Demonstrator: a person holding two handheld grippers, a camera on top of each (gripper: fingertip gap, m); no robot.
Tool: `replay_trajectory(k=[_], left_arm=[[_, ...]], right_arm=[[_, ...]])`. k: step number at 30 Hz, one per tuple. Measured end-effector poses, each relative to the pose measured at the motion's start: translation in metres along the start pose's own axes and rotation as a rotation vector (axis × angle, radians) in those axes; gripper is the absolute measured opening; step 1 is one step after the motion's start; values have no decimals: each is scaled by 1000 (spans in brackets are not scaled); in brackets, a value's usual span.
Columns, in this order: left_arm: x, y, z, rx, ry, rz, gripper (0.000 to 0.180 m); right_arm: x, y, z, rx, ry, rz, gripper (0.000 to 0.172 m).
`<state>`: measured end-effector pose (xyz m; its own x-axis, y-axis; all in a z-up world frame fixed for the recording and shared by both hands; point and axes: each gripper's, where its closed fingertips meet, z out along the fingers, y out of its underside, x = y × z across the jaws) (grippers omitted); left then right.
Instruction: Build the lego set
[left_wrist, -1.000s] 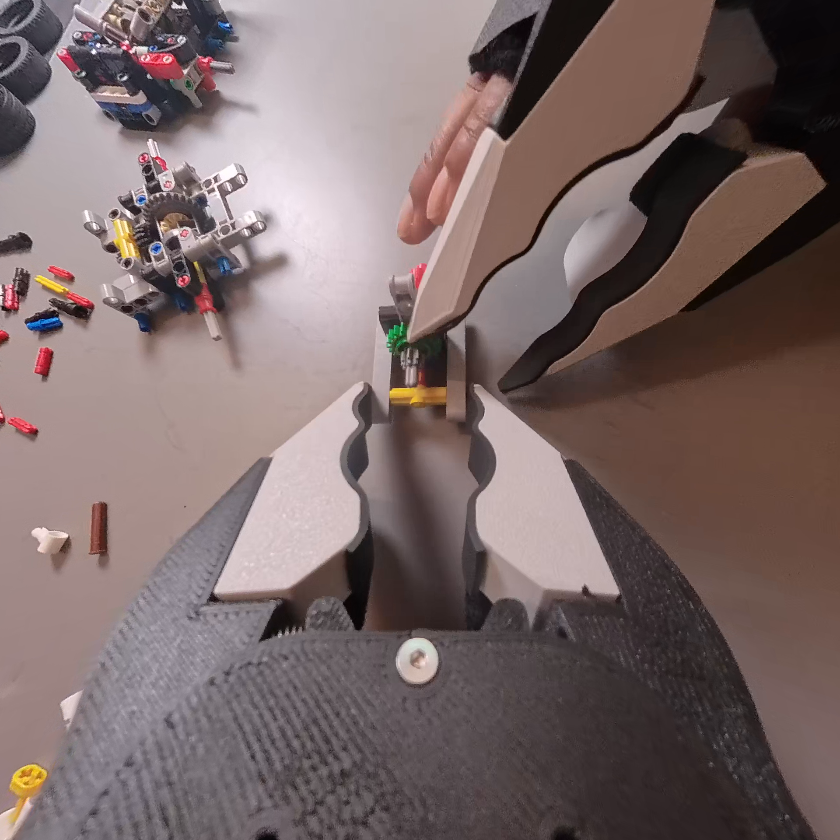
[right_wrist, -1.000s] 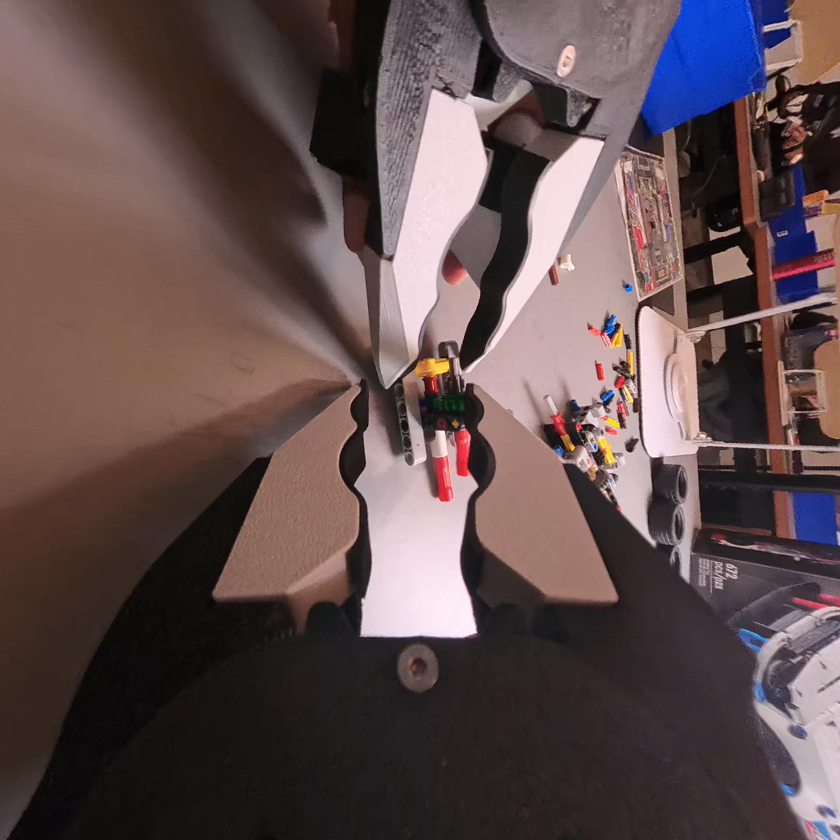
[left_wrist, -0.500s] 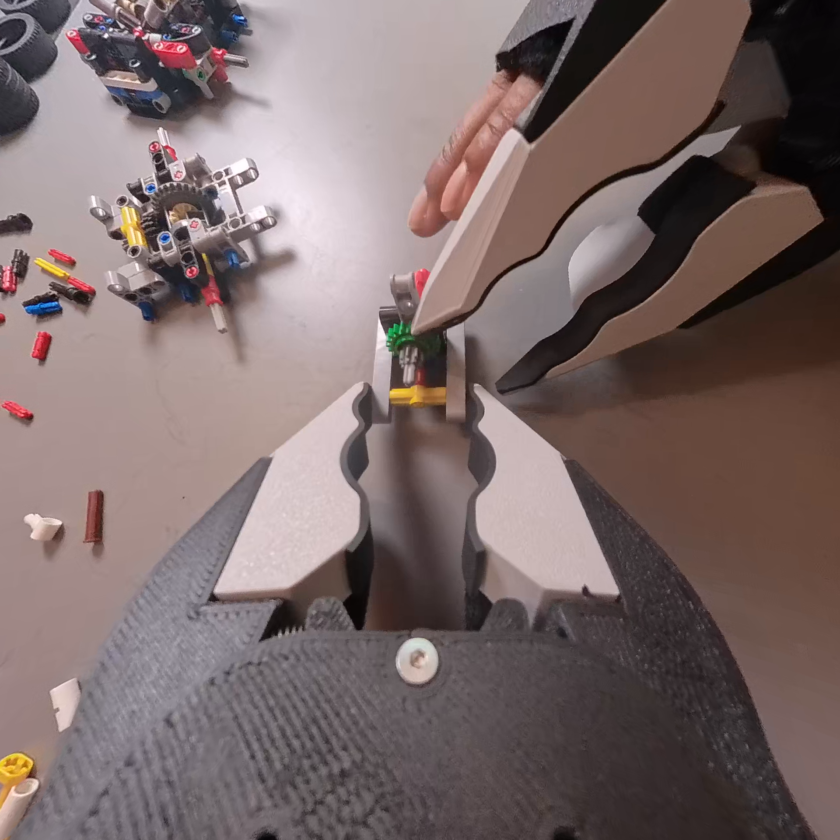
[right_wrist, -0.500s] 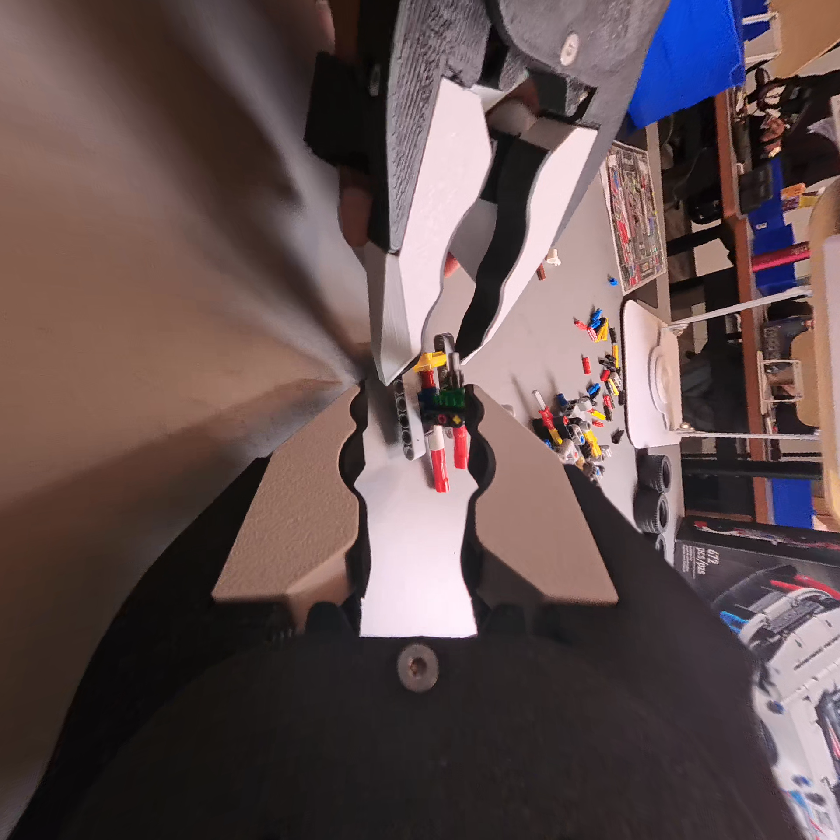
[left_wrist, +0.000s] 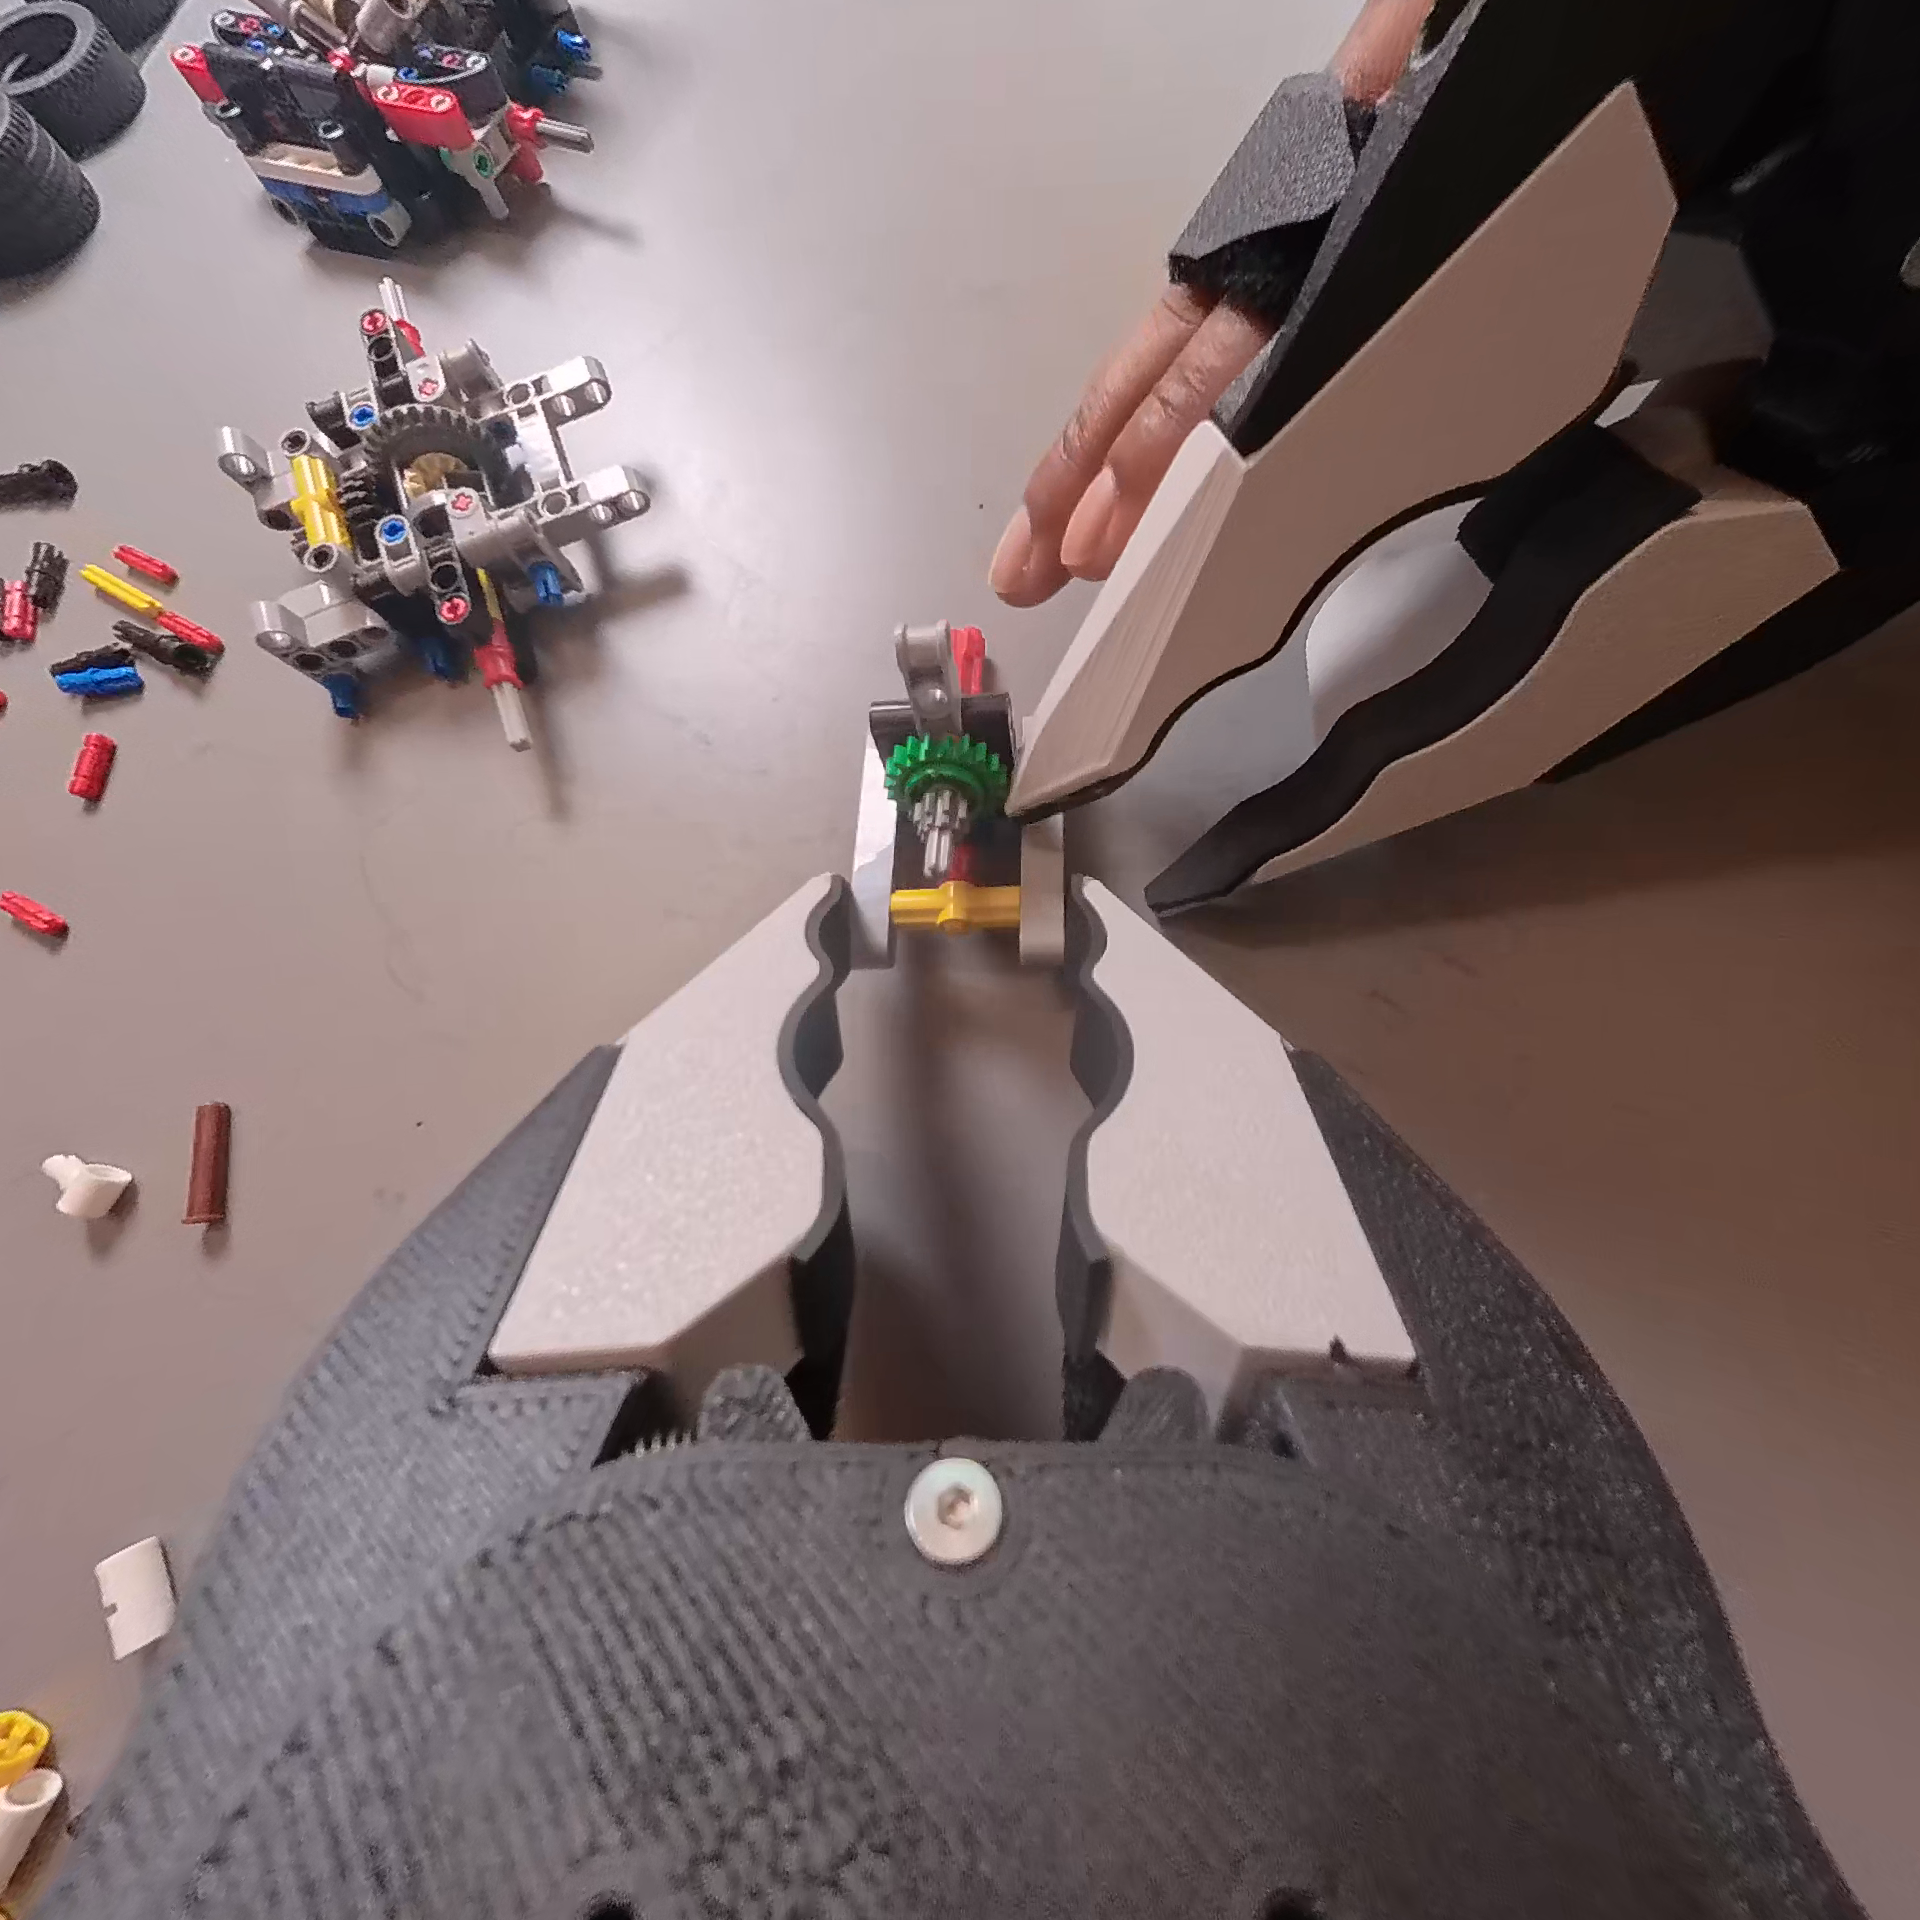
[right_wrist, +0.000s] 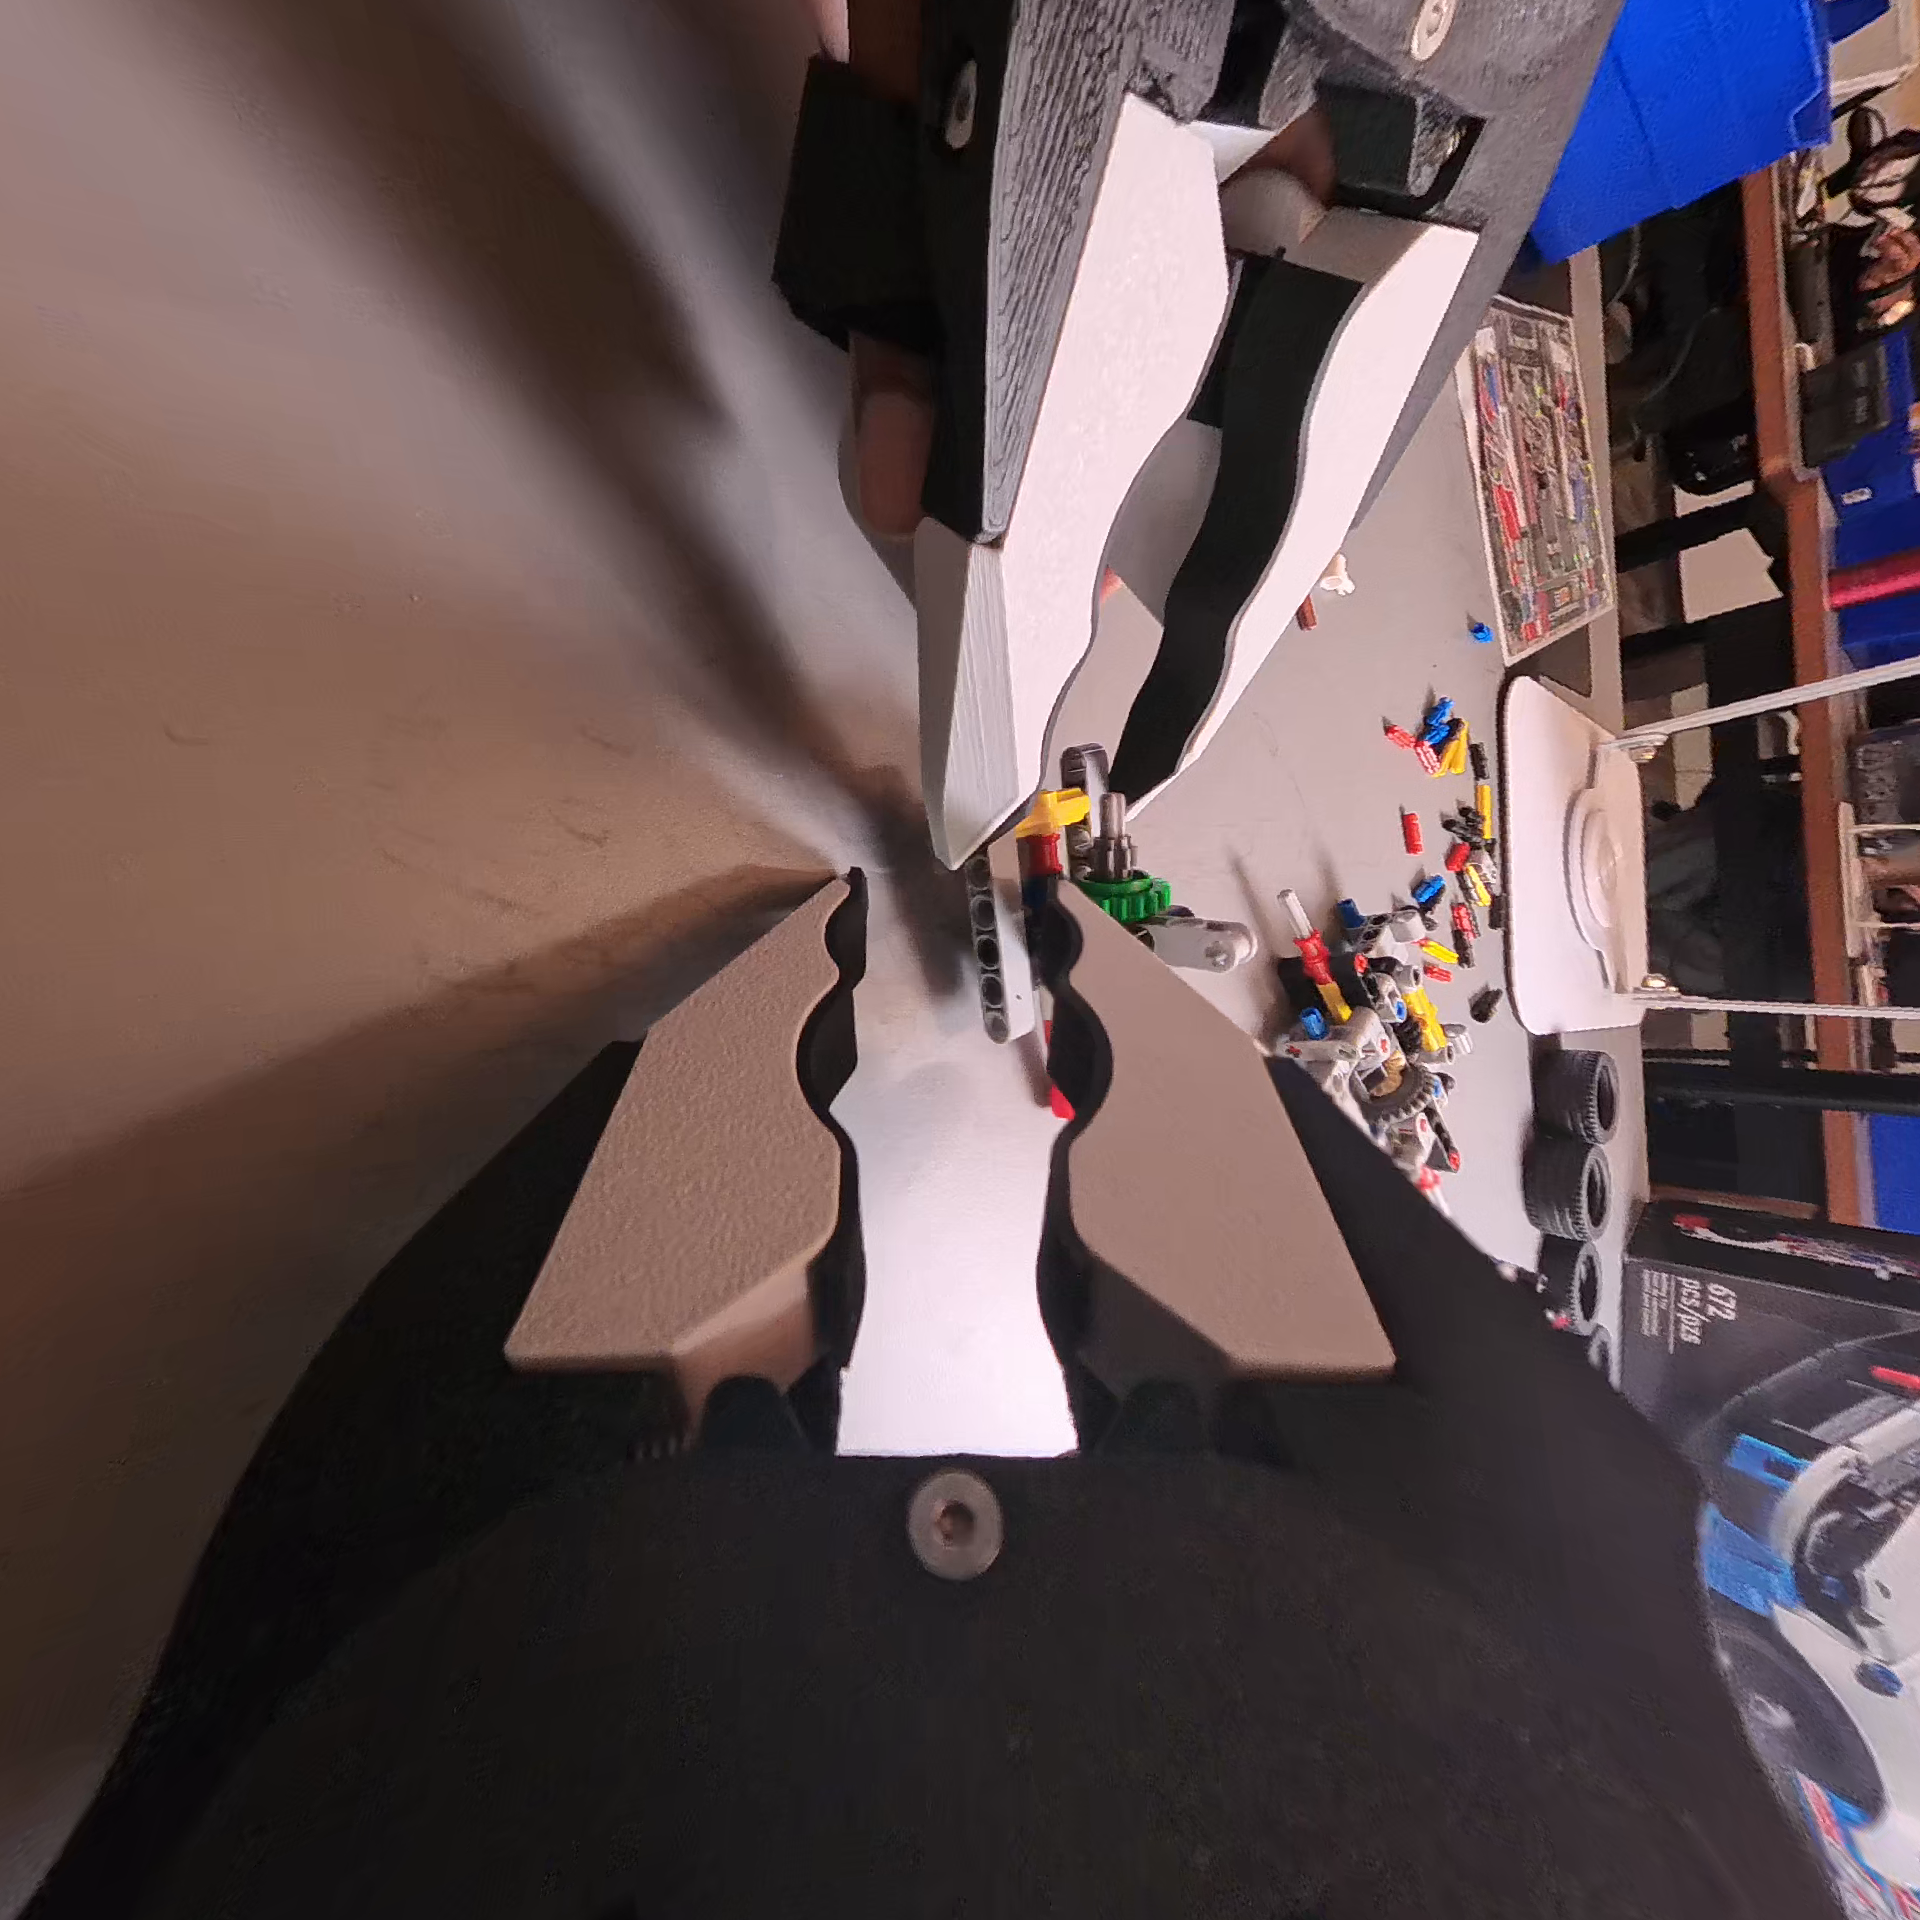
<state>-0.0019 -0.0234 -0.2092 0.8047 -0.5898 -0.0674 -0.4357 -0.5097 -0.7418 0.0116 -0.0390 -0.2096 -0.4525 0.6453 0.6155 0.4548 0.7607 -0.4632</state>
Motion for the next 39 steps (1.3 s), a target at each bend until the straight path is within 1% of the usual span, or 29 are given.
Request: replay_trajectory(k=[2, 5, 7, 10, 15, 21, 26, 32, 39], left_arm=[[0, 1, 0, -2, -2, 2, 40], [0, 2, 0, -2, 1, -1, 40], [0, 2, 0, -1, 2, 0, 40], [-1, 3, 1, -2, 5, 1, 40], [-1, 7, 2, -10, 5, 21, 40], [-1, 10, 3, -5, 9, 60, 40], [4, 10, 2, 26, 62, 110, 40], [10, 10, 1, 61, 117, 141, 40], [11, 11, -1, 63, 128, 148, 40]], right_arm=[[0, -3, -2, 30, -19, 34, 32], [11, -11, -13, 125, -19, 128, 32], [25, -13, -22, 176, 2, 199, 32], [41, -7, -29, 202, 58, 238, 34], [43, 1, -27, 187, 89, 215, 35], [40, 15, -21, 182, 44, 252, 33], [31, 26, -16, 202, -50, 263, 22], [18, 25, -15, 252, -168, 254, 14], [16, 22, -11, 269, -145, 210, 4]])
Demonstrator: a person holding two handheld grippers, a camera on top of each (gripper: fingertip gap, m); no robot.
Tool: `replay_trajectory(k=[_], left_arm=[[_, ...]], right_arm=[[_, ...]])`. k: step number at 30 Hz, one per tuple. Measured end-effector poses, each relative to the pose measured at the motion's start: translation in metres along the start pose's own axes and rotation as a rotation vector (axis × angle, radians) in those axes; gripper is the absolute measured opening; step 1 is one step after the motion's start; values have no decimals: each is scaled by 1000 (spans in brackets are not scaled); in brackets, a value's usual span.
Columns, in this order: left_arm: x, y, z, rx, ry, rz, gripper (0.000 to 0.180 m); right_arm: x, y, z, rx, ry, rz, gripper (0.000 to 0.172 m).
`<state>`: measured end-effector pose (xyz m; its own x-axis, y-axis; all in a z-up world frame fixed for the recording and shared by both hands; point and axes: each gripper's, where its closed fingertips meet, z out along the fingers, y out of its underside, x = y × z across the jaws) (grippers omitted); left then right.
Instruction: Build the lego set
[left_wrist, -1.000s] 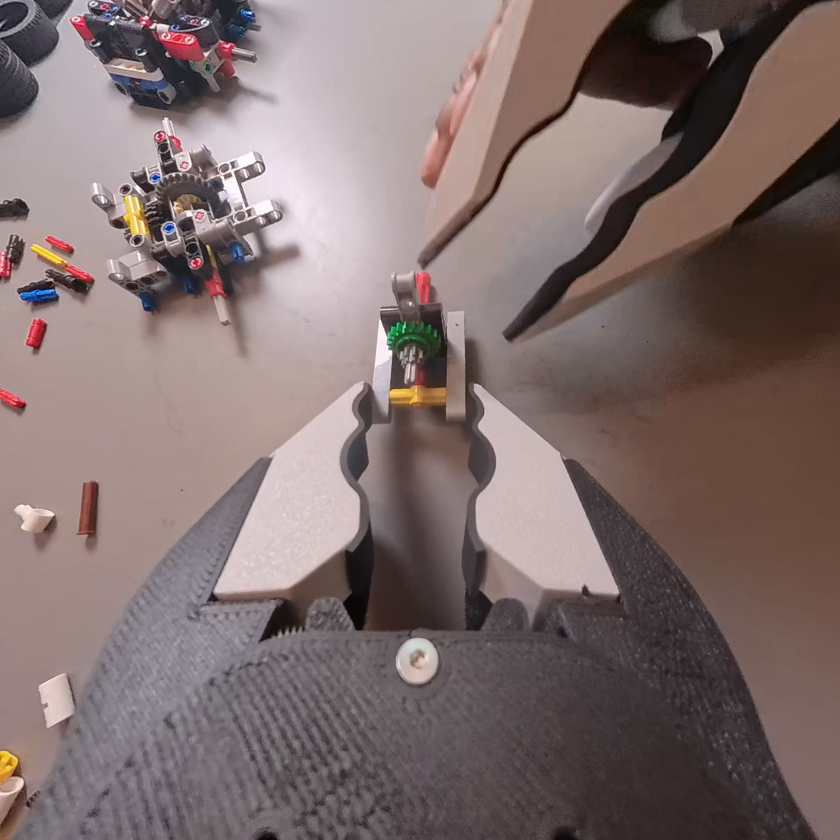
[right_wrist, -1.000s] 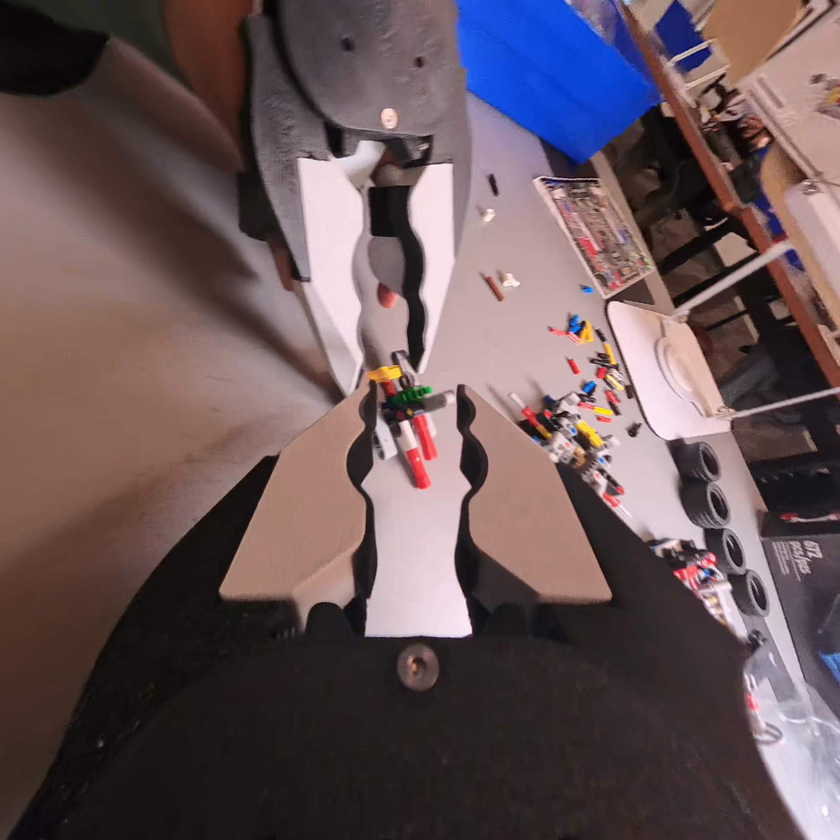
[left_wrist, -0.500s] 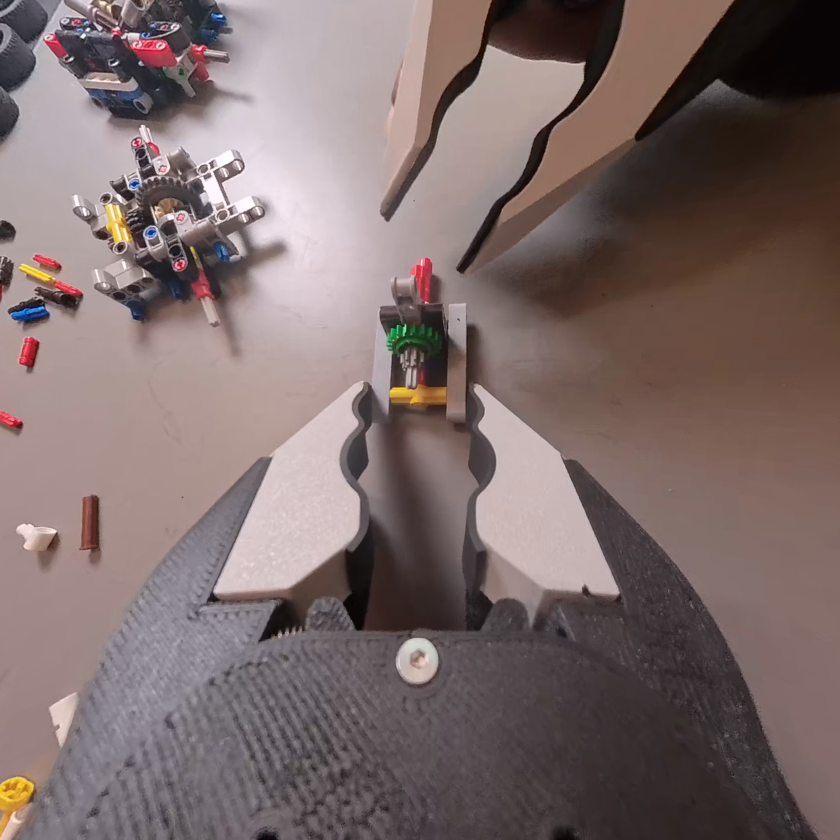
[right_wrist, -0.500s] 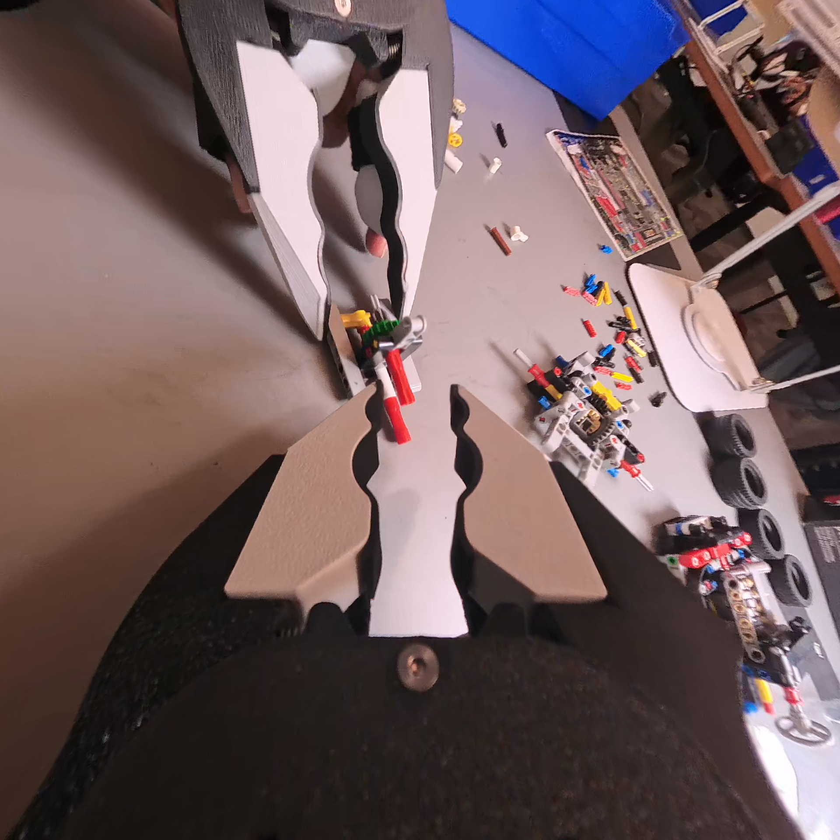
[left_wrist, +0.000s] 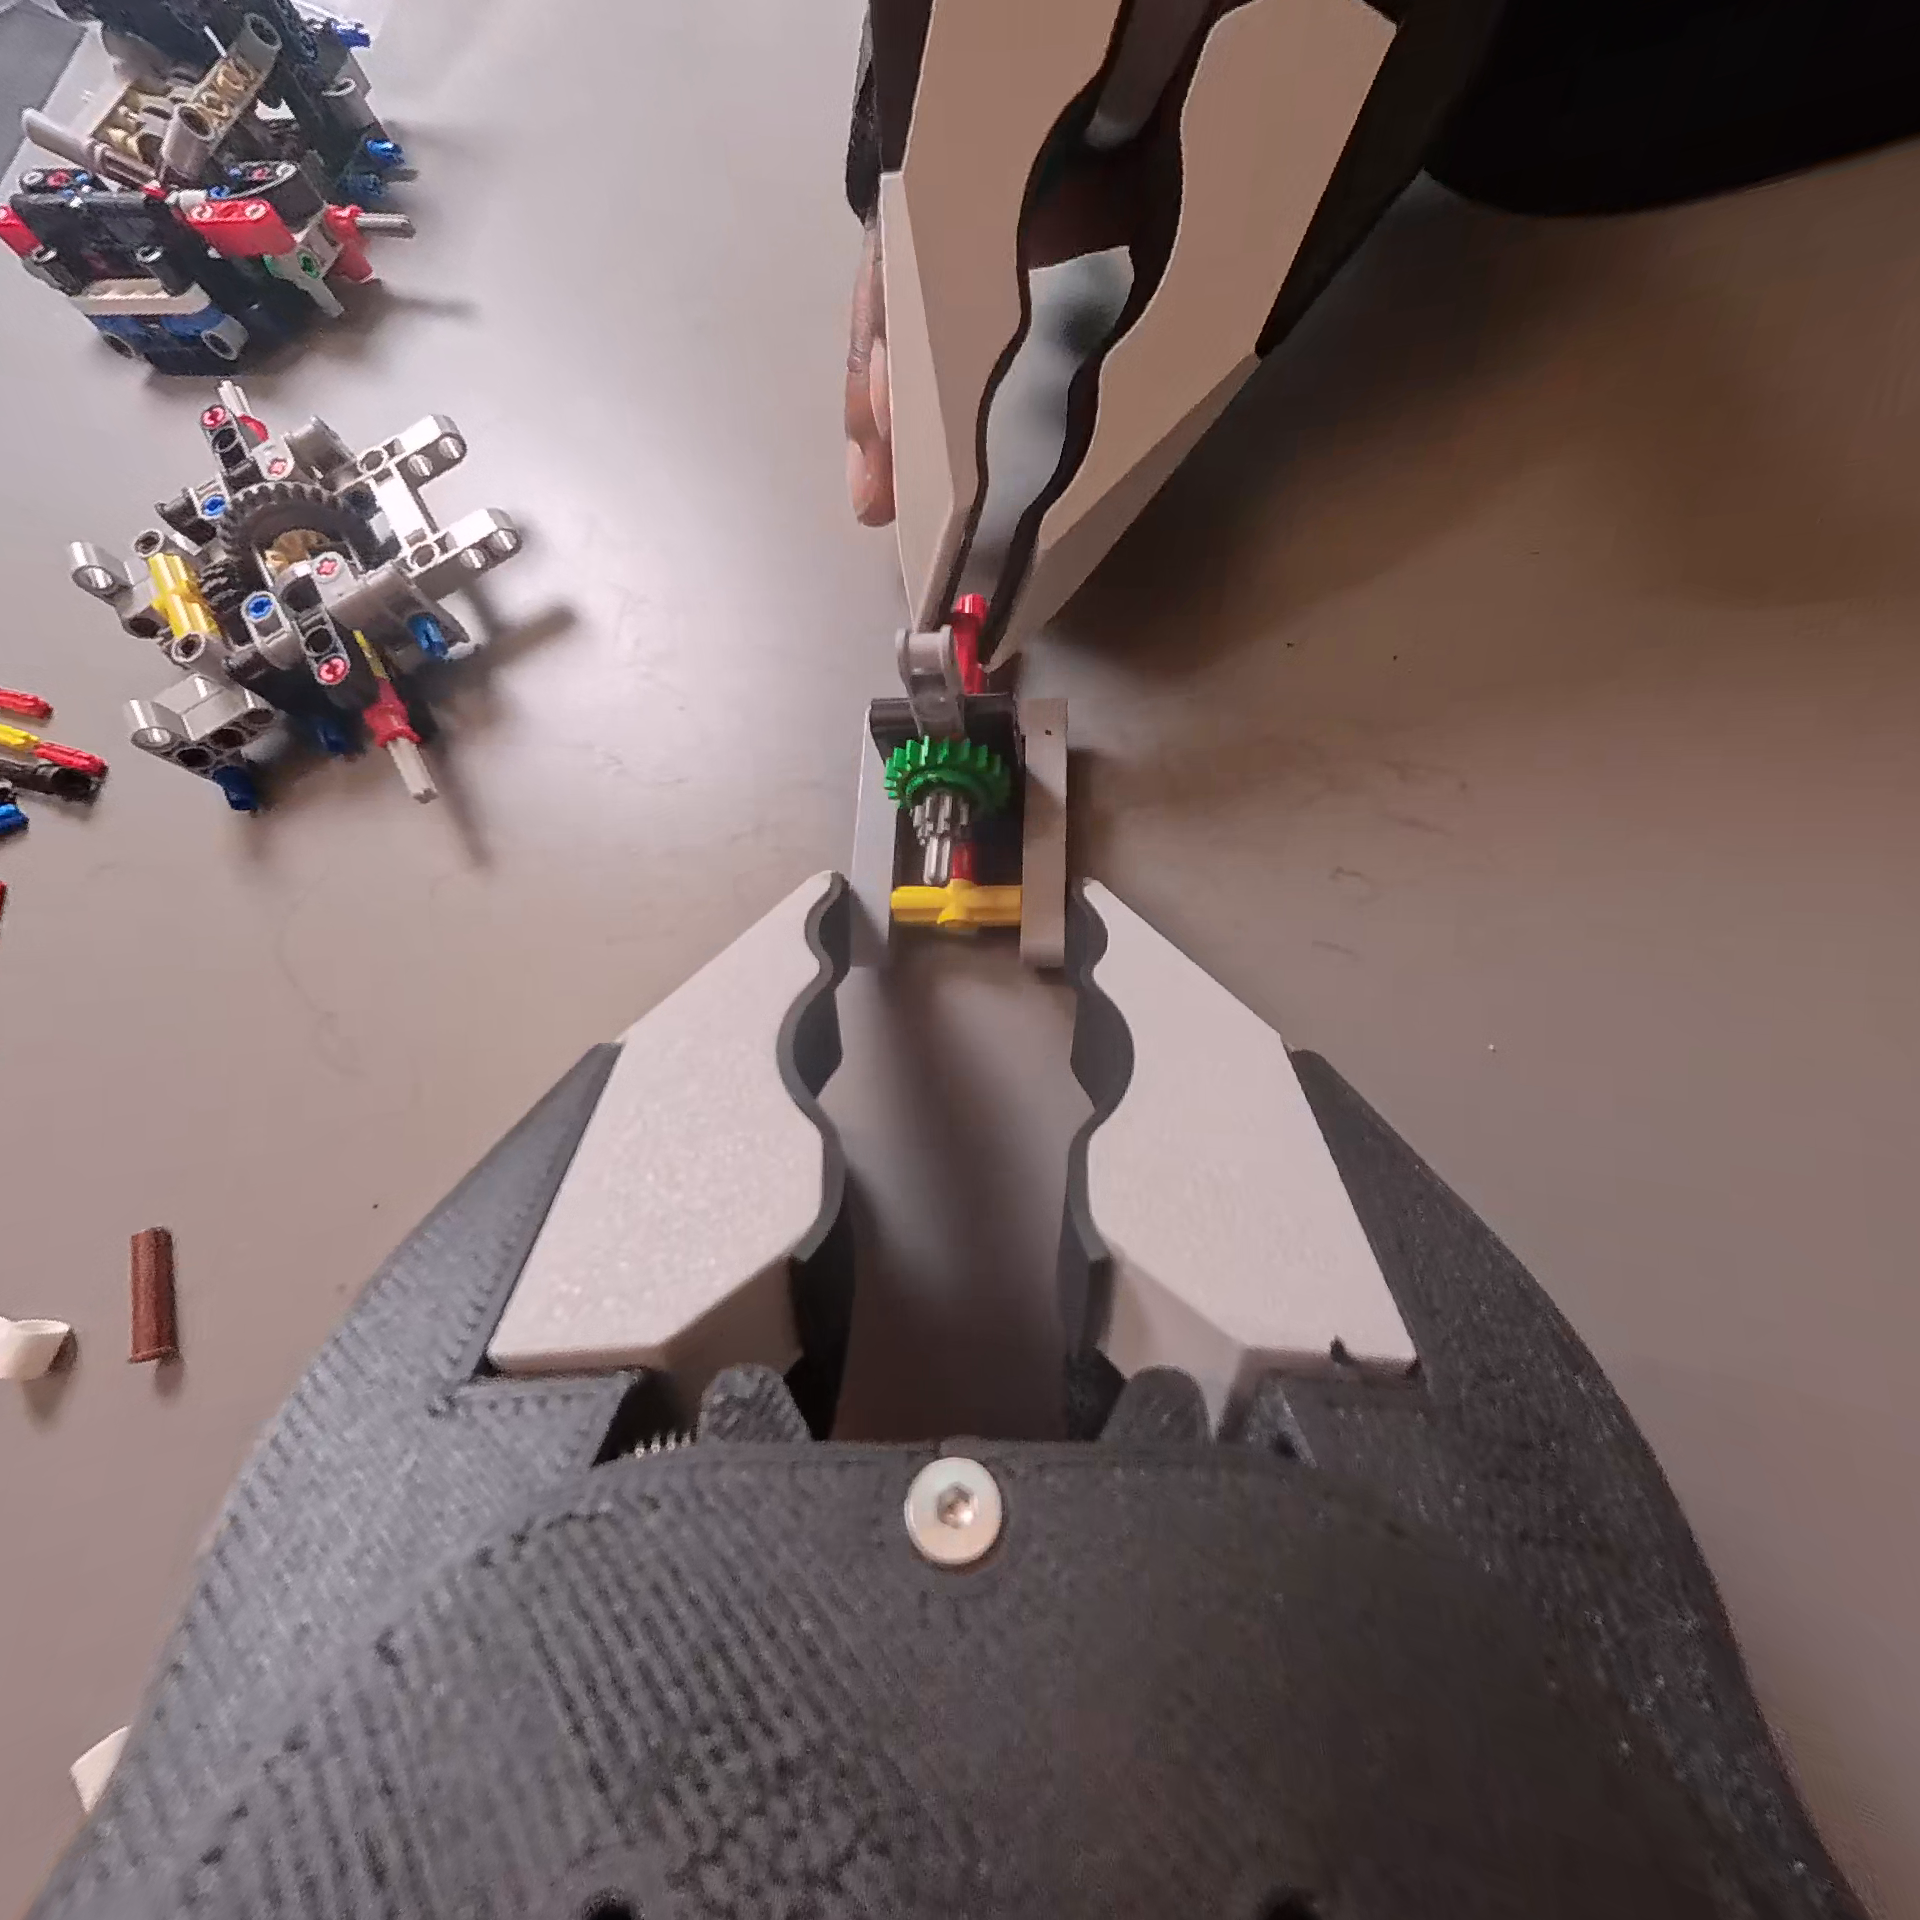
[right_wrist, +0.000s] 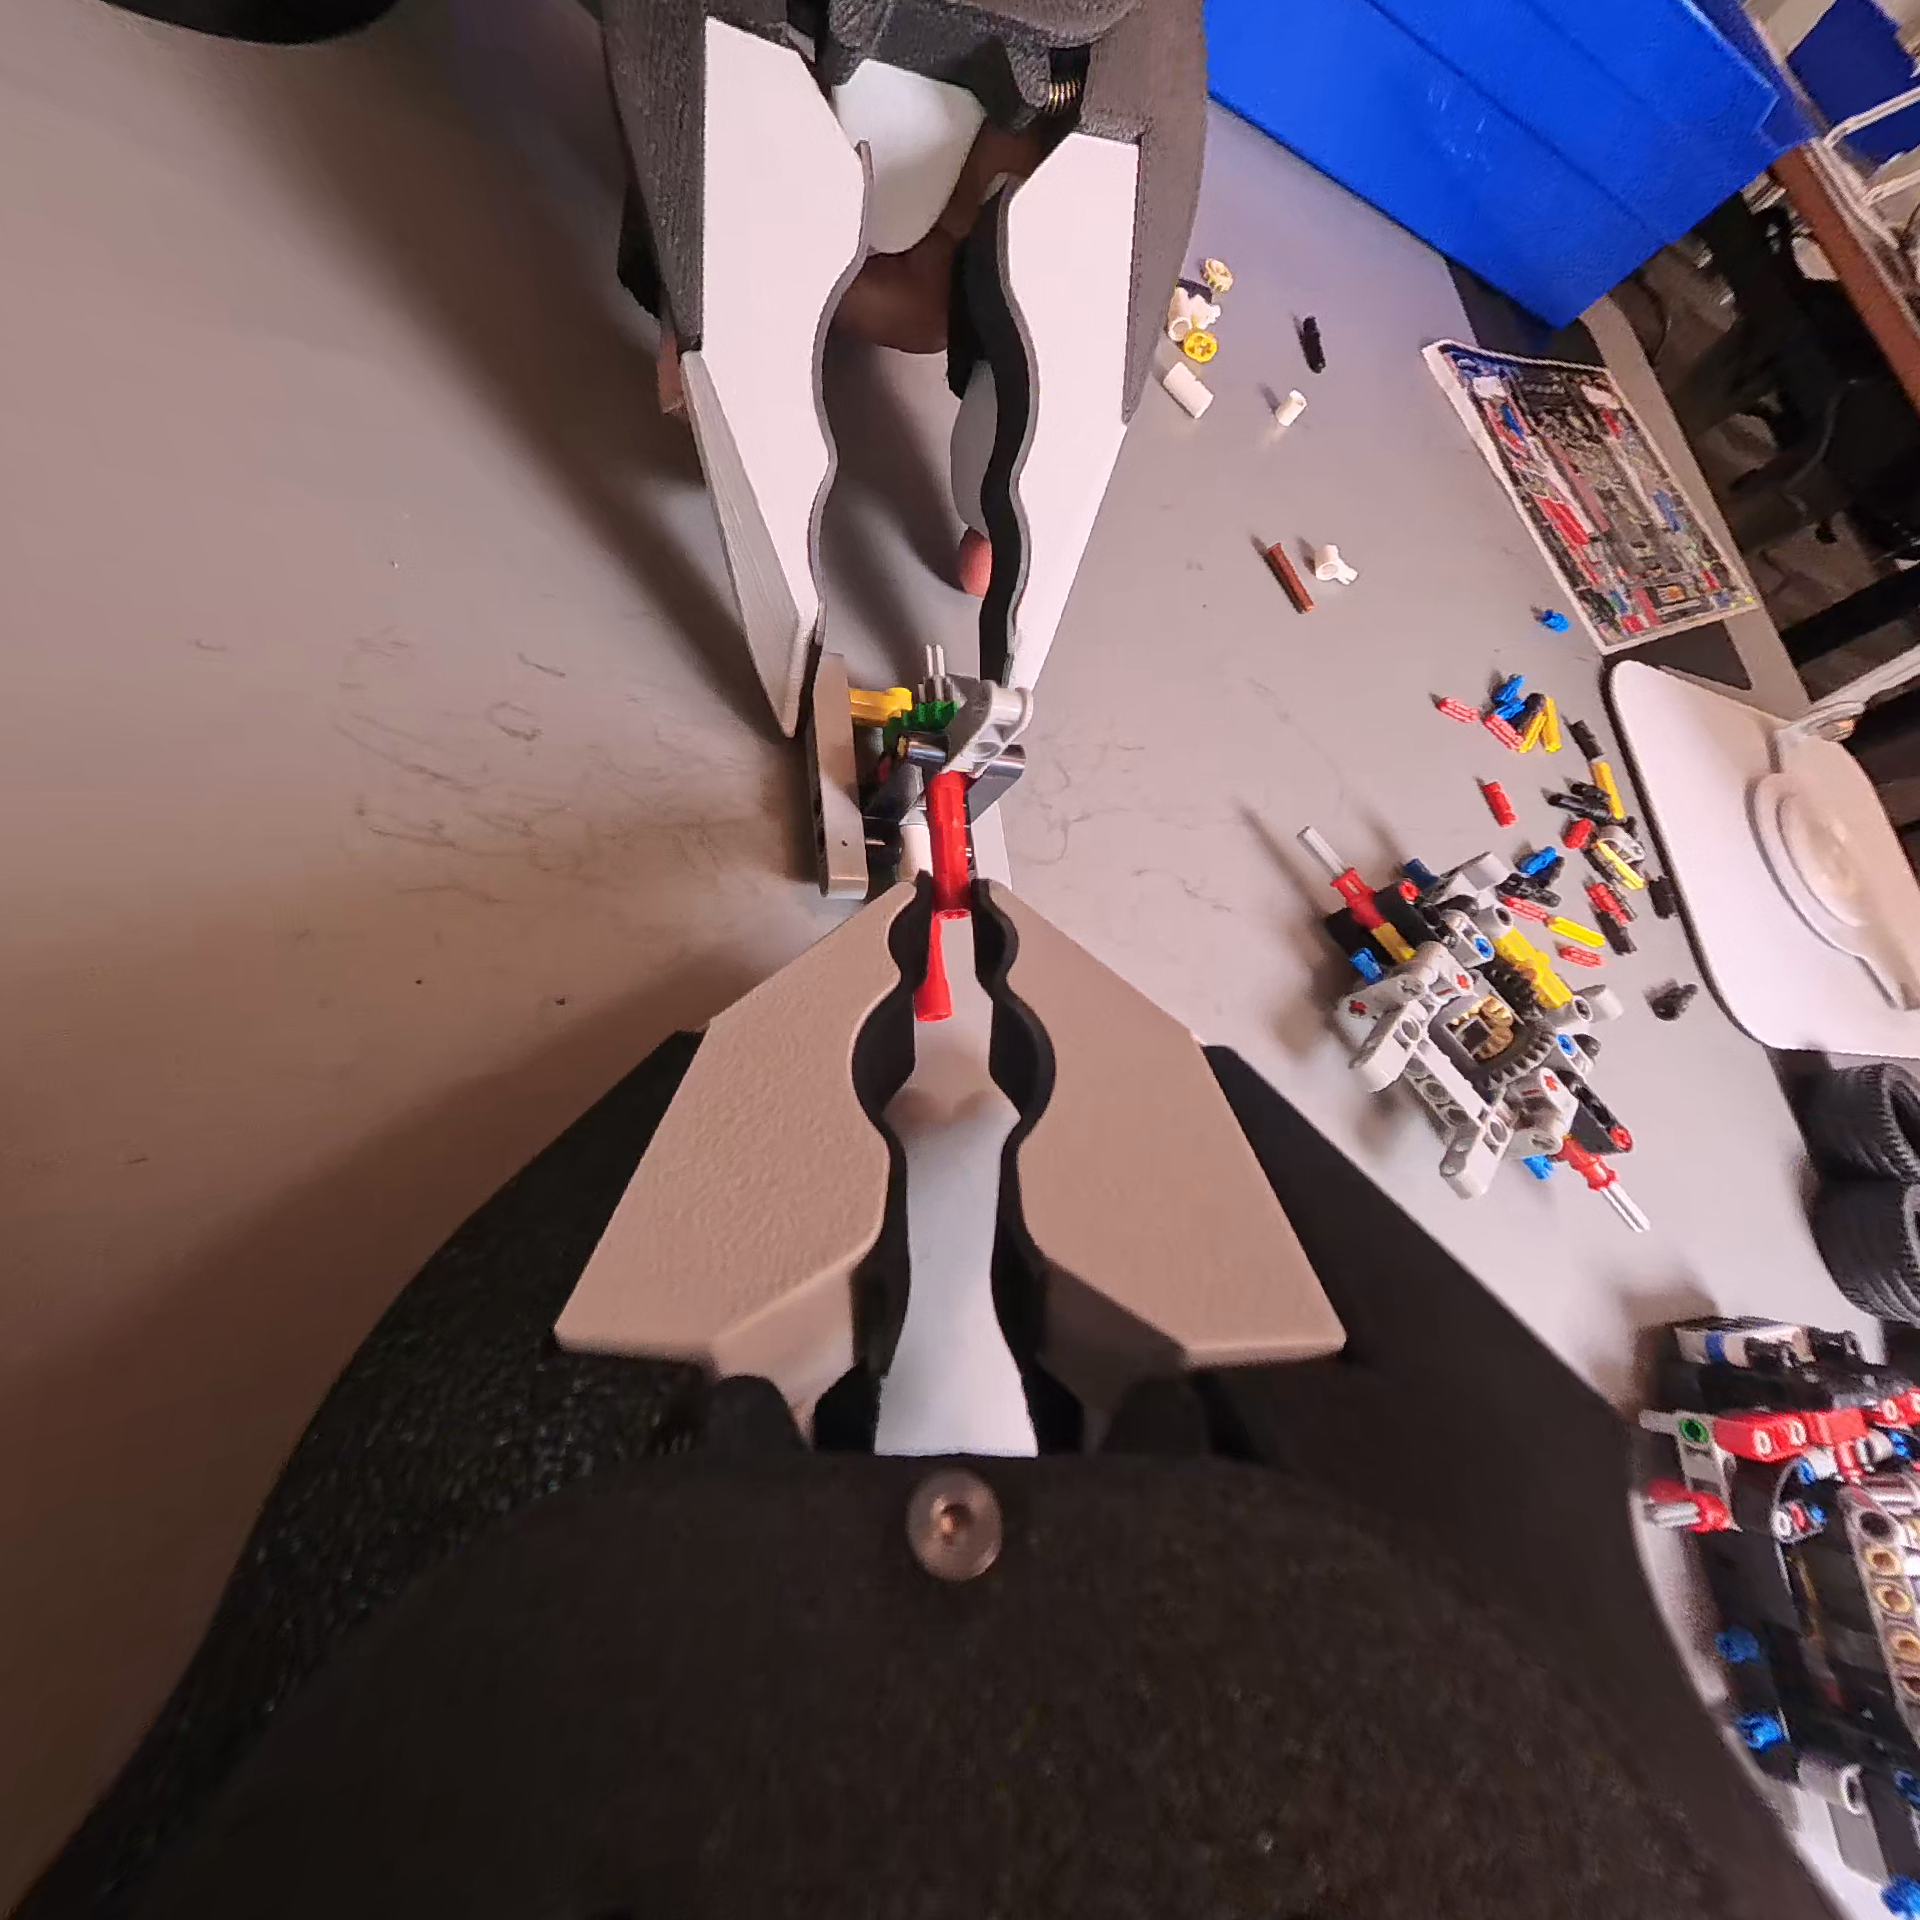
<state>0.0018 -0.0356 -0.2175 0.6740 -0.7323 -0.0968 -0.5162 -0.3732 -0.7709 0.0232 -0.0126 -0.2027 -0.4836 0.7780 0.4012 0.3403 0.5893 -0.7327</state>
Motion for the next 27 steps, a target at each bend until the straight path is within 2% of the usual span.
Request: replay_trajectory(k=[8, 10, 15, 22, 27], left_arm=[[1, -10, -11, 71, 28, -51, 39], [2, -11, -11, 75, 31, -45, 25], [0, -10, -14, 77, 25, -59, 24], [-2, -9, -10, 69, 9, -60, 4], [2, -10, -8, 69, 27, -60, 3]], right_arm=[[2, -5, -4, 3, 54, -120, 5], [4, -3, -5, -10, 67, -149, 5], [1, 0, -3, -33, 78, -205, 5], [-2, -3, -2, -16, 65, -206, 5], [-4, -2, -2, -19, 58, -209, 5]])
